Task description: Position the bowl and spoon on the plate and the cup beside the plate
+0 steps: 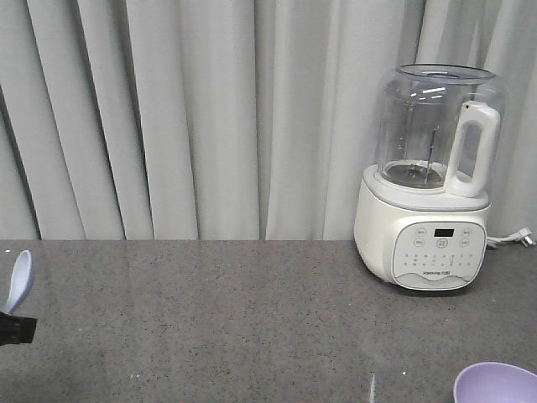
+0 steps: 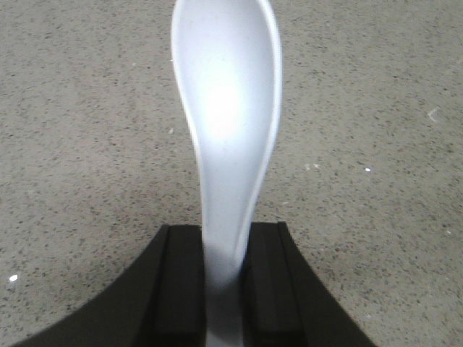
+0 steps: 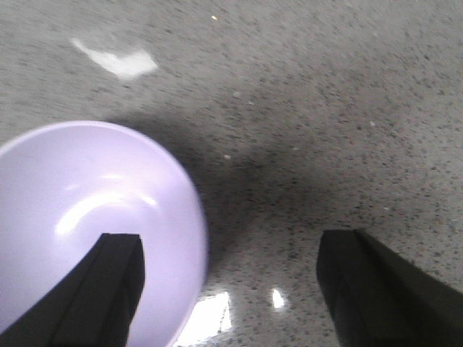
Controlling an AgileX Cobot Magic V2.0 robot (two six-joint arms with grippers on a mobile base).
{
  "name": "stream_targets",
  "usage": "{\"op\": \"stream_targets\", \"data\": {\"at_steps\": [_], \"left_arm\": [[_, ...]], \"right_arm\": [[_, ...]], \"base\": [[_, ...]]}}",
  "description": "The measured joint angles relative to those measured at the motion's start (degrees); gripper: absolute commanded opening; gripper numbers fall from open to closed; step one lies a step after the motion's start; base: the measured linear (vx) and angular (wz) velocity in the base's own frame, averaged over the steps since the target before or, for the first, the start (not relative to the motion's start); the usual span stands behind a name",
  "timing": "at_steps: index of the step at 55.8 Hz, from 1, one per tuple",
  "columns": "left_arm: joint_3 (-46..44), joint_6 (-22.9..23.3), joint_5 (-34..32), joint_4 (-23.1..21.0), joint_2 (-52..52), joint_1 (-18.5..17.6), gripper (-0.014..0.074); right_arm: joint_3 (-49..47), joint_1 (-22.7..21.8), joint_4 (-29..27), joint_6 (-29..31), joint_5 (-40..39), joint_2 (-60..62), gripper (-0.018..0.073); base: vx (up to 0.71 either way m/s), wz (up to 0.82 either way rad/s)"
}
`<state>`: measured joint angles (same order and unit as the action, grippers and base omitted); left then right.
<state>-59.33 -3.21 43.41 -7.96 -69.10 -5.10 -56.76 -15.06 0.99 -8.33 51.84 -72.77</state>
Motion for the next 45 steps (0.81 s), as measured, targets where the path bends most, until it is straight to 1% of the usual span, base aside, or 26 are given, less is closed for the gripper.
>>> {"op": "stream_targets", "data": {"at_steps": [8, 18, 24, 29, 37, 38, 39, 45], "left_arm": [[0.00, -0.68, 0.00, -0.17, 0.00, -1.58, -0.0006], [0.00, -0.73, 0.00, -0.30, 0.00, -1.70, -0.0006], [0.00, -0.73, 0.00, -0.30, 0.00, -1.70, -0.0006], [0.00, -0.73, 0.00, -0.30, 0.00, -1.70, -0.0006], [0.00, -0.73, -0.05, -0.30, 0.00, -1.70, -0.0006], [0.00, -0.73, -0.05, -0.30, 0.00, -1.70, -0.0006], [0.00, -0.73, -0.05, -0.30, 0.00, -1.70, -0.0006], [0.00, -0.73, -0.10, -0.30, 0.00, -1.70, -0.0006]], "right_arm": [[-0.05, -0.94, -1.85, 2.53, -0.92, -2.90, 0.0537], [-0.05, -0.98, -3.73, 5.35, -2.70, -7.72, 0.0537], [-0.05, -0.98, -5.69, 8.33, -3.68, -11.05, 0.0513], [-0.05, -0.98, -7.23, 10.11, -4.42, -13.46, 0.0435], [-0.05, -0.98, -8.03, 11.01, -5.56, -15.56, 0.0078], [-0.05, -0.98, -8.12, 11.06, -5.55, -15.55, 0.0014], [-0.05, -0.98, -8.12, 11.31, -5.64, -15.55, -0.0017], [-0.59, -0.98, -8.84, 11.99, -6.35, -14.69, -0.0014]], "base": [[0.00, 0.00], [0.00, 0.00], [0.00, 0.00], [0.00, 0.00], [0.00, 0.00], [0.00, 0.00], [0.00, 0.00], [0.00, 0.00]]}}
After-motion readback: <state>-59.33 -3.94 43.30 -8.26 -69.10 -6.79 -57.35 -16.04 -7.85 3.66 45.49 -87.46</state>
